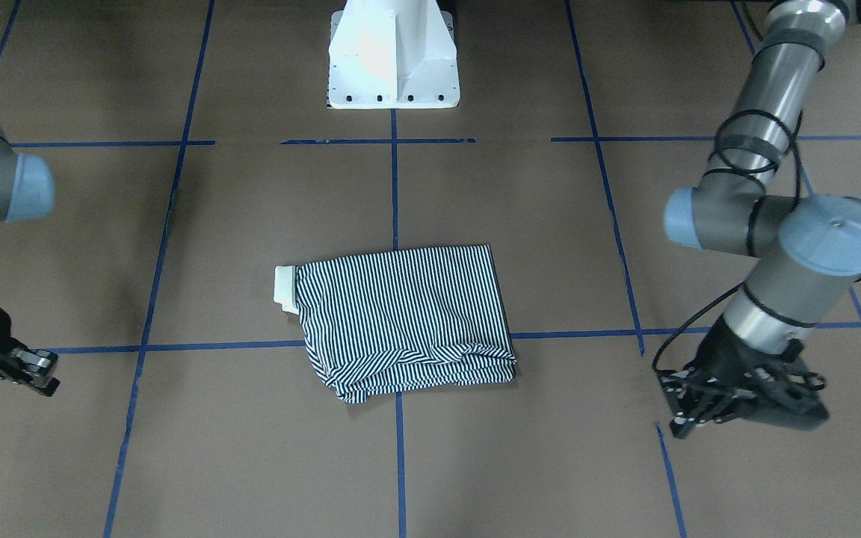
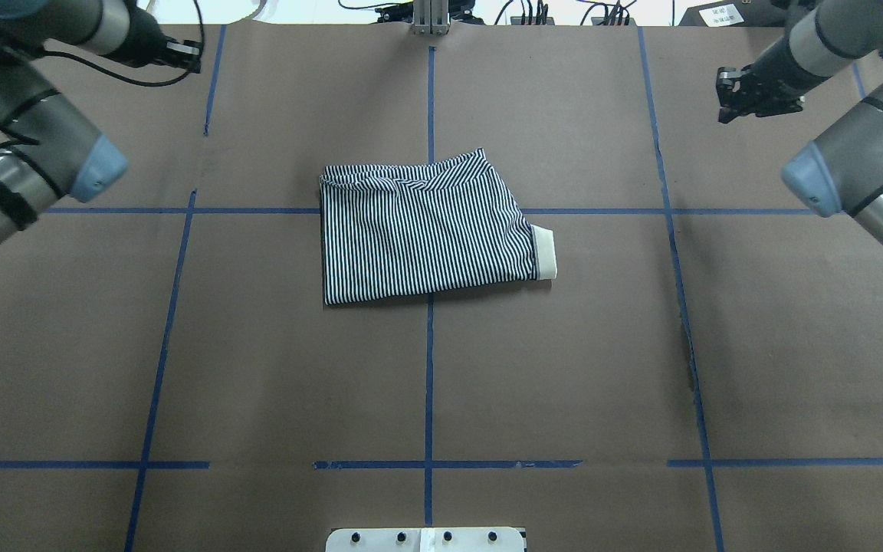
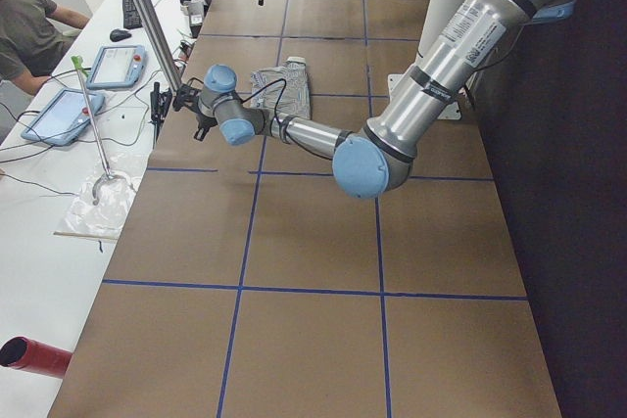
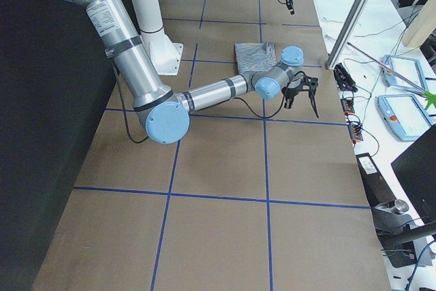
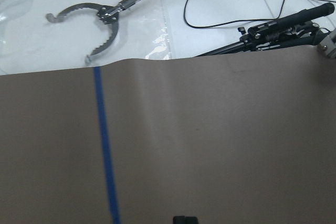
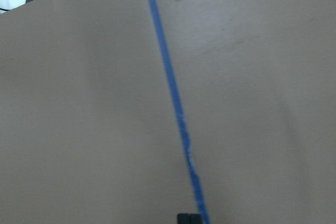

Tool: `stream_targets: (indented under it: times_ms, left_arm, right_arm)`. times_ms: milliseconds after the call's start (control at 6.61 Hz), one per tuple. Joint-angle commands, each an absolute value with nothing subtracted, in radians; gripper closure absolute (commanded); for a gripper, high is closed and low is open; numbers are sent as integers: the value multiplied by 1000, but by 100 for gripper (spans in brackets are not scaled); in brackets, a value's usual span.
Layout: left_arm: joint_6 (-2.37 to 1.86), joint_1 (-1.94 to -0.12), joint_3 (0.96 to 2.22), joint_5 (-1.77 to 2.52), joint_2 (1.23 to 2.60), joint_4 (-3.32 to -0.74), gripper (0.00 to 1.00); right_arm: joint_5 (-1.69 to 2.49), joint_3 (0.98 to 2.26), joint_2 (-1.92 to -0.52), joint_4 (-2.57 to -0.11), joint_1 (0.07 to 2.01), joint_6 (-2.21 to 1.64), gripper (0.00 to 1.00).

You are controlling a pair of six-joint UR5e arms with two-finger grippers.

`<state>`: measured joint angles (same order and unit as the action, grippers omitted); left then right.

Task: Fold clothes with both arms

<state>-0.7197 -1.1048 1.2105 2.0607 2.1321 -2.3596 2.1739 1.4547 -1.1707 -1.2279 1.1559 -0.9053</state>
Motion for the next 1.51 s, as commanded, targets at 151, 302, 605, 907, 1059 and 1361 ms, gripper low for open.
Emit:
stream_targets:
  times_ms: [151,302,605,907,1059,1361]
  left_arm:
    - [-409,-1383,1402,2277,1840,-2353,100]
    - [-290,-1485,1455,2333,1775,-2315,1]
    - [-57,-1523,1558,2486,1715,-1870,0]
    - [122,-1520,1738,2308,1591,-1578,0]
    - [123,-1516,1718,2309,1585,-1519,0]
    - [120,-1513,1697,2309,1568,-1511,0]
  right_arm:
    - [2213,1649,-1420,-1396,1357,-458,0]
    - [2283,1655,-1481,-1396,1438,-348,0]
    - [2329,1666,-1601,-1397,1520,-269,0]
    - [2339,1663,-1611,-1554,1508,-32,0]
    - [2336,1681,-1609,-1601,1514,22,0]
    - [2335,1690,-1624,-1586,1514,20,0]
